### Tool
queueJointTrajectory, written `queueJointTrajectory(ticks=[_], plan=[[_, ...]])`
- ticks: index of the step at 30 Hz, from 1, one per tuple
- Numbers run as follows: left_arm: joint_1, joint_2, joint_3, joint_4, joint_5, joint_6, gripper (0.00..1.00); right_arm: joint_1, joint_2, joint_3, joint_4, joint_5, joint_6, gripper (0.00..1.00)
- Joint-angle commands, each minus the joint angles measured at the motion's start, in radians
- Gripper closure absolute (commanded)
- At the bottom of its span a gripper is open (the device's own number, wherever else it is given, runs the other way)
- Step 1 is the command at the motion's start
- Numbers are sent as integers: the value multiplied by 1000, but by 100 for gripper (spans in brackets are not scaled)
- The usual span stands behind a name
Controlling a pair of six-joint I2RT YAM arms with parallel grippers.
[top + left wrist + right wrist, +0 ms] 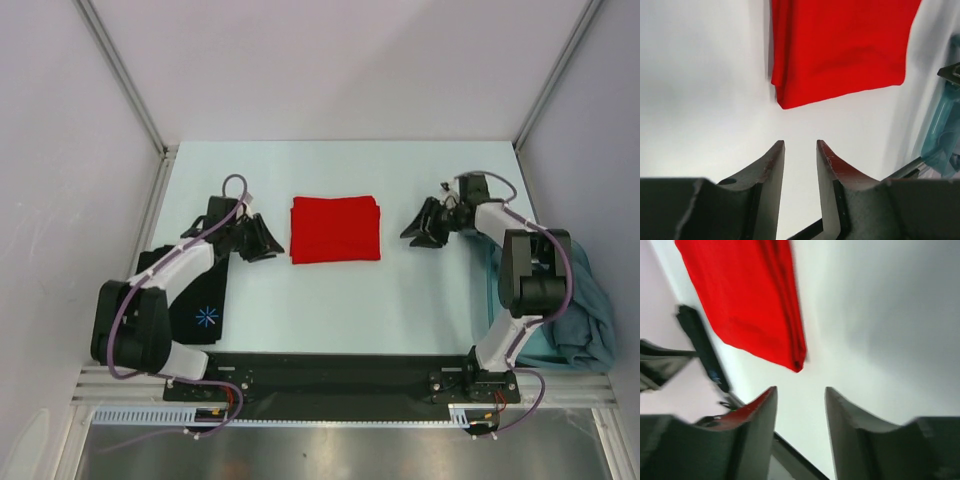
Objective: Fold and stack the t-shirts
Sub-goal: Fold the tshirt, then neatly place the folded tshirt to the corner
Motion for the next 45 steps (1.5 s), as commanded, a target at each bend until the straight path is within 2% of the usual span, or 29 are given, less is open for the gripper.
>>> queueJointTrajectory(ticks=[1, 2, 6, 7, 8, 11, 12, 14, 18, 19, 24, 26, 34, 37, 38, 39, 41, 43, 45], plan=[[19, -102, 9, -84, -131, -48, 61, 168, -117, 131, -215, 204, -168, 47], [21, -107, 15, -123, -148, -72, 61, 211, -132, 141, -220, 332, -194, 37], [31, -114, 25, -199, -165, -168, 61, 462, -213, 136, -159, 656, -300, 20], [36, -119, 23, -216, -169, -203, 61, 557, -218, 130, -139, 706, -337, 19], [39, -142, 15, -223, -173, -222, 61, 601, -226, 109, -114, 812, -375, 18], [63, -185, -8, -233, -181, -283, 59, 770, -230, 66, 15, 989, -583, 15], [74, -211, -14, -245, -185, -300, 57, 806, -223, 57, 57, 1022, -686, 14], [116, -225, -24, -259, -173, -326, 57, 878, -177, 63, 78, 1082, -780, 14], [183, -258, -51, -282, -149, -369, 55, 964, -128, 18, 264, 1133, -1045, 15], [221, -263, -55, -313, -150, -404, 55, 978, -123, 3, 295, 1117, -1126, 16], [304, -289, -87, -357, -92, -454, 54, 1043, 3, 37, 388, 1067, -1228, 26], [320, -308, -87, -374, -90, -465, 53, 1060, 67, 70, 389, 1053, -1265, 34], [326, -335, -77, -390, -83, -475, 53, 1049, 241, 207, 377, 1051, -1270, 43], [334, -312, -74, -361, -25, -419, 48, 1037, 279, 253, 353, 1053, -1242, 57], [334, -306, -84, -339, 23, -408, 48, 1029, 284, 264, 328, 1045, -1234, 72], [334, -297, -92, -316, 41, -405, 47, 1026, 282, 273, 320, 1033, -1227, 77], [332, -292, -97, -267, 45, -406, 42, 1020, 270, 271, 320, 1016, -1208, 82], [334, -288, -94, -223, 42, -403, 36, 1018, 253, 264, 314, 1008, -1193, 83], [334, -283, -89, -178, 55, -399, 29, 1011, 213, 262, 300, 995, -1164, 89]])
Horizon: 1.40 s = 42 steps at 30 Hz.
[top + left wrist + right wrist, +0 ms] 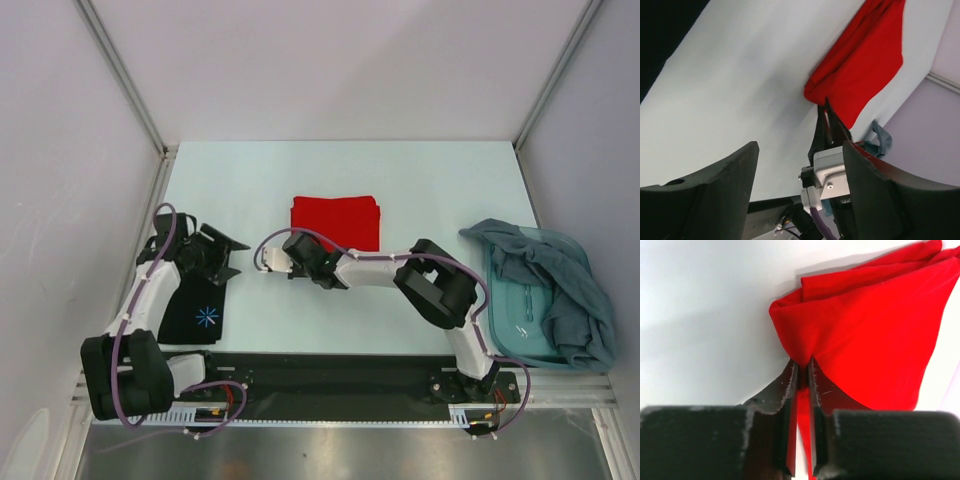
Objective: Fold and stack the t-shirts
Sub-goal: Neatly place the folded tshirt to the corner
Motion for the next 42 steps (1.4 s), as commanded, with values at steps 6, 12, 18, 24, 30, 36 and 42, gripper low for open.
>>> queueJointTrajectory(ticks=[6, 12, 18, 24, 30, 36, 42], plan=[[-25, 163, 23, 342, 123, 4, 15, -39, -165, -1, -65, -159, 161, 100], [-127, 399, 105, 513, 163, -45, 13, -71, -231, -13, -77, -260, 253, 100], [-225, 540, 210, 610, 141, -145, 10, -108, -273, -47, -56, -337, 287, 100], [-265, 646, 302, 596, 112, -191, 8, -126, -299, -44, -56, -365, 321, 100], [-302, 750, 388, 429, 91, -192, 8, -152, -319, -48, -48, -383, 362, 100], [-331, 710, 426, 346, -18, -191, 8, -184, -329, -47, -44, -394, 384, 100], [-354, 813, 477, 372, 49, -237, 9, -198, -335, -41, -51, -397, 376, 100]])
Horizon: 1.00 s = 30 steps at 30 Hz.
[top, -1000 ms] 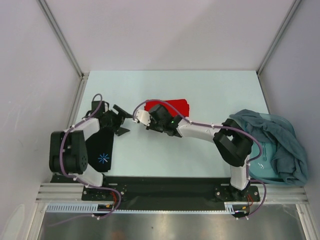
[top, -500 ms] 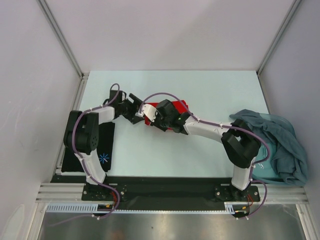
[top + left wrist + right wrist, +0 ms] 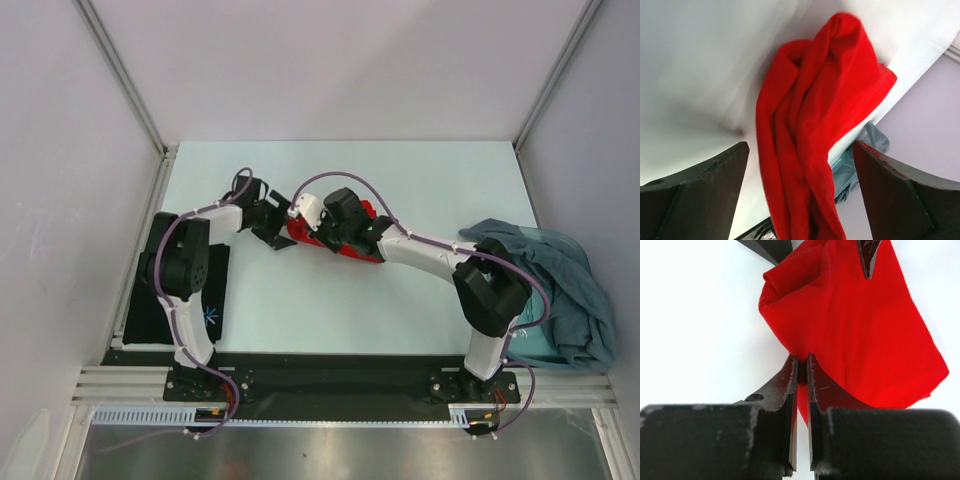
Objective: Fold and stack the t-shirts
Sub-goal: Neatly place the folded tshirt to the corner
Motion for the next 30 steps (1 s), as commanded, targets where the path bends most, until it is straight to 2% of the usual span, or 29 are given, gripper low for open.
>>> queueJointTrajectory(ticks=[1, 3, 6, 7, 9, 10, 13, 14, 15, 21, 25, 26, 27, 30], plan=[[-18, 53, 50, 7, 5, -40, 10, -5, -59, 9, 27, -14, 10, 100], [-18, 79, 53, 42, 1, -55, 13, -3, -63, 8, 22, -16, 12, 100], [-11, 111, 73, 83, 4, -55, 30, 1, -77, -6, 21, -10, 12, 100], [-7, 114, 96, 82, 2, -48, 48, 4, -83, -17, 21, -8, 12, 100], [3, 117, 122, 83, -22, -3, 66, 17, -102, -27, -1, -8, 10, 100], [5, 111, 156, 77, -36, 24, 79, 21, -106, -31, -16, -10, 16, 100], [6, 67, 216, 7, -94, 153, 100, 46, -129, -63, -73, -13, 32, 95], [6, 50, 219, -21, -106, 203, 100, 50, -152, -76, -82, -11, 48, 91], [6, 28, 214, -28, -140, 227, 100, 60, -165, -99, -90, -7, 61, 77], [2, -203, 106, -97, -301, 382, 100, 54, -368, -286, -53, 42, 183, 32], [-9, -326, 36, -142, -396, 420, 100, 41, -479, -363, -58, 79, 220, 20], [-20, -355, 39, -192, -460, 431, 99, 34, -497, -385, -58, 82, 234, 18], [-27, -372, 49, -221, -482, 436, 100, 31, -511, -393, -59, 84, 239, 18], [-63, -418, 96, -320, -674, 466, 100, 23, -556, -409, -61, 83, 248, 16]])
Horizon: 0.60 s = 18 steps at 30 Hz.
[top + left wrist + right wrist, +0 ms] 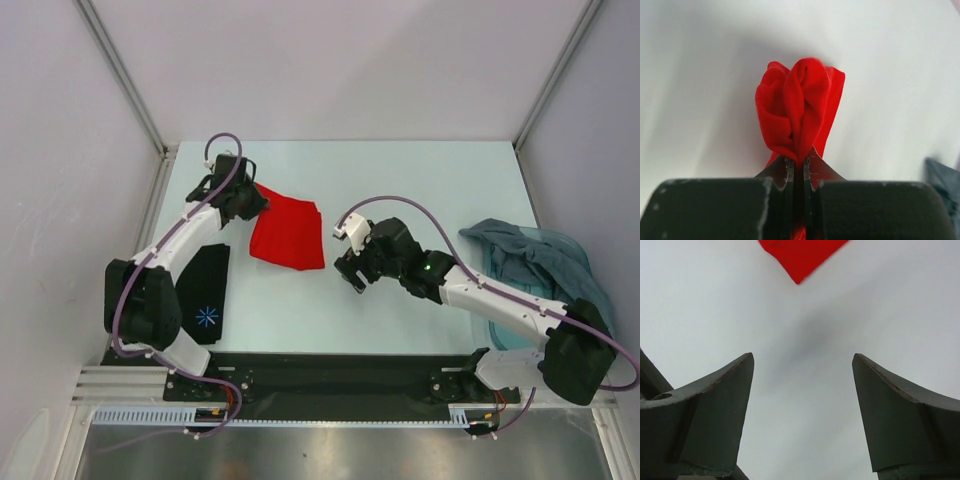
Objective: Fold and stack the t-shirts
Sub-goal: Neatly place the folded tshirt to the corner
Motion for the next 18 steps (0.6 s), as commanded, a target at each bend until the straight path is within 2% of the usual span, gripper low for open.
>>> queueJointTrajectory(ticks=[1, 2, 6, 8, 13, 18], plan=[[-40, -79, 80, -172, -254, 80, 100, -10, -50, -19, 12, 22, 51, 16], [-42, -84, 102, -200, -319, 84, 100, -11, -52, -21, 10, 19, 53, 16], [-39, -61, 231, -319, -433, 138, 100, -10, -51, -16, 21, 4, 65, 16], [-31, -20, 350, -390, -479, 150, 100, -11, -44, -13, 30, -8, 73, 16], [-13, 52, 493, -511, -533, 134, 100, -2, -38, 5, 12, -25, 74, 15], [44, 95, 607, -586, -521, 149, 100, 1, -50, 8, -14, -22, 56, 15]])
